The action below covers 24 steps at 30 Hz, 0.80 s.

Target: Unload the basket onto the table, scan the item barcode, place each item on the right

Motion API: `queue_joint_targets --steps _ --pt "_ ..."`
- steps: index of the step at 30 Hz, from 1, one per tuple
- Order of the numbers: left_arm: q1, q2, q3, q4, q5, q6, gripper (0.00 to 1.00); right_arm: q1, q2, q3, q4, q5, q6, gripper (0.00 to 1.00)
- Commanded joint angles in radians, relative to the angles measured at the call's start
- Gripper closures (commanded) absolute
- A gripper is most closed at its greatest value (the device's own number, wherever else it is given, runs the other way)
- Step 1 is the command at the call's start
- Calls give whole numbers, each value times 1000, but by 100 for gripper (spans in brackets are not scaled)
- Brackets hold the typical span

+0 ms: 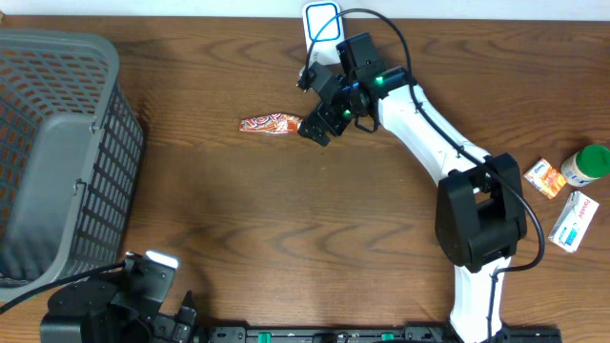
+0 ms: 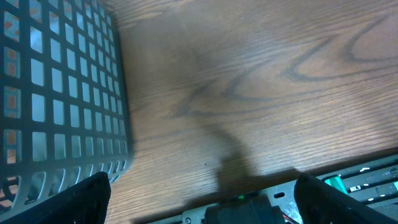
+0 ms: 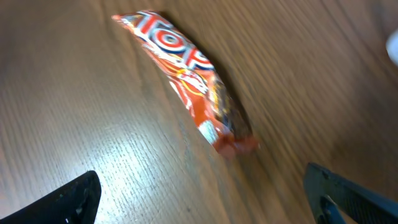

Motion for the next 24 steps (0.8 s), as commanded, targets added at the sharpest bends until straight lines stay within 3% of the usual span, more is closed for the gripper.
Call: queue_joint_targets --steps 1,20,22,24 --pt "-2 -3 5 -3 -10 6 5 20 7 0 24 -56 -157 1" --pt "-2 -3 5 -2 -10 6 5 108 237 30 164 -45 -277 2" --pt "-2 -3 5 -3 -10 6 5 111 247 30 166 -5 -281 10" --pt "-2 -3 5 -3 -10 6 5 110 254 30 157 40 -280 34"
